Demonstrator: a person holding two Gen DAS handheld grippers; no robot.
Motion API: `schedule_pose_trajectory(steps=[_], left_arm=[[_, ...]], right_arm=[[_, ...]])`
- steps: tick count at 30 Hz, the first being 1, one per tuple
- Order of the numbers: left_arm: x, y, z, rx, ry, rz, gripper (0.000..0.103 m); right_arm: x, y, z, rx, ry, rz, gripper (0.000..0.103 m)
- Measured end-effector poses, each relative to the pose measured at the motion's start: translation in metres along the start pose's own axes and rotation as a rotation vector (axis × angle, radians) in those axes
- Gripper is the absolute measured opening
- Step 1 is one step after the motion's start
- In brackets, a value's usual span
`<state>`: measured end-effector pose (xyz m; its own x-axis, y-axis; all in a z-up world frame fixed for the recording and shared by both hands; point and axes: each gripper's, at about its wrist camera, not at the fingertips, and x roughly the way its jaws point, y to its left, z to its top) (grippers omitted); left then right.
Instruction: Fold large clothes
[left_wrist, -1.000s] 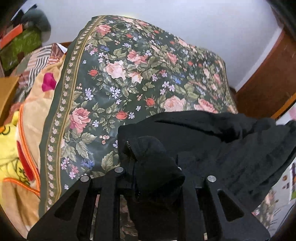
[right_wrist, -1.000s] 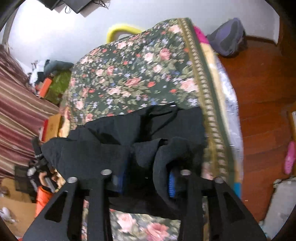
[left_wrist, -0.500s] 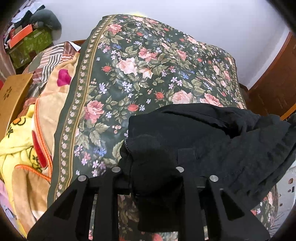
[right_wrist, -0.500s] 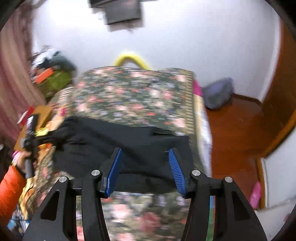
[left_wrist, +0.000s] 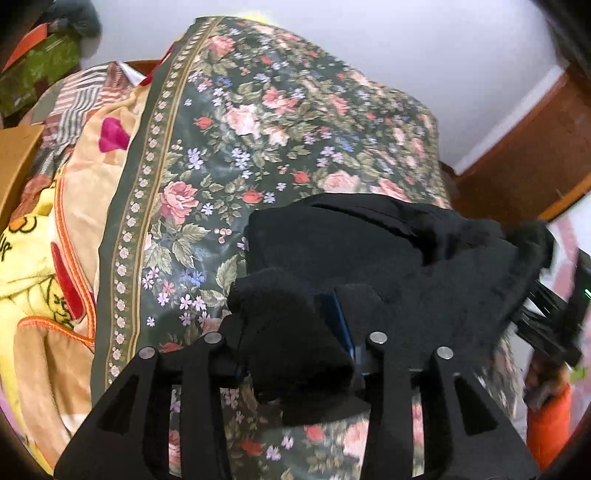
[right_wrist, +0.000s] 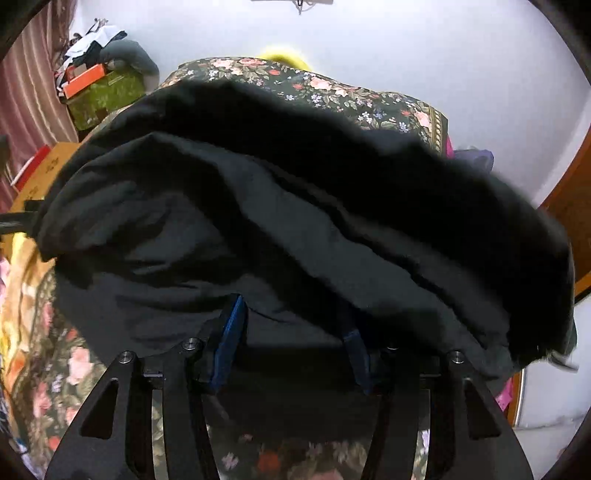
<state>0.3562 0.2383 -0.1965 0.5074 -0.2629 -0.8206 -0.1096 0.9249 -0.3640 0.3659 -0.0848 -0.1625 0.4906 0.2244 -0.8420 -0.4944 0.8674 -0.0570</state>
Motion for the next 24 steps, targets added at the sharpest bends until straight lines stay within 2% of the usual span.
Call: schedule_pose_trajectory(steps=[6, 8, 9, 10, 11, 12, 13, 17, 21, 24], left_arm=[[-0.036, 0.004, -0.011, 0.083, 0.012, -0.094, 0.045], [-0.047, 0.005, -0.016, 0.113, 0.008, -0.101, 0.046], [-0.052, 0.005, -0.018, 0.131, -0.003, -0.071, 0.057], [-0.063, 0.004, -0.021, 0.167, -0.056, 0.052, 0.064], [-0.073, 0.005, -0.023, 0.195, -0.1, 0.143, 0.069], [-0.081, 0.007, -0.025, 0.206, -0.125, 0.193, 0.069], [-0.091, 0.014, -0.027, 0.196, -0.132, 0.212, 0.069], [-0.114, 0.02, -0.04, 0.159, -0.162, 0.214, 0.069], [-0.116, -0.001, -0.054, 0.215, -0.193, 0.217, 0.069], [-0.104, -0.024, -0.059, 0.232, -0.194, 0.172, 0.069]], right_arm=[[0.007, -0.004, 0.01, 0.001, 0.022, 0.009, 0.05], [0.007, -0.005, 0.01, 0.008, 0.023, 0.015, 0.05], [0.008, -0.005, 0.01, 0.008, 0.024, 0.014, 0.05], [0.006, -0.004, 0.009, 0.01, 0.028, 0.013, 0.05], [0.006, -0.002, 0.008, 0.018, 0.029, 0.014, 0.05], [0.005, 0.001, 0.008, 0.024, 0.029, 0.015, 0.05], [0.005, 0.0, 0.008, 0.033, 0.028, 0.016, 0.05], [-0.003, 0.0, 0.001, 0.079, 0.017, 0.026, 0.05], [-0.017, -0.008, 0.0, 0.158, -0.01, 0.07, 0.05], [-0.036, -0.012, 0.0, 0.179, -0.064, 0.073, 0.05]])
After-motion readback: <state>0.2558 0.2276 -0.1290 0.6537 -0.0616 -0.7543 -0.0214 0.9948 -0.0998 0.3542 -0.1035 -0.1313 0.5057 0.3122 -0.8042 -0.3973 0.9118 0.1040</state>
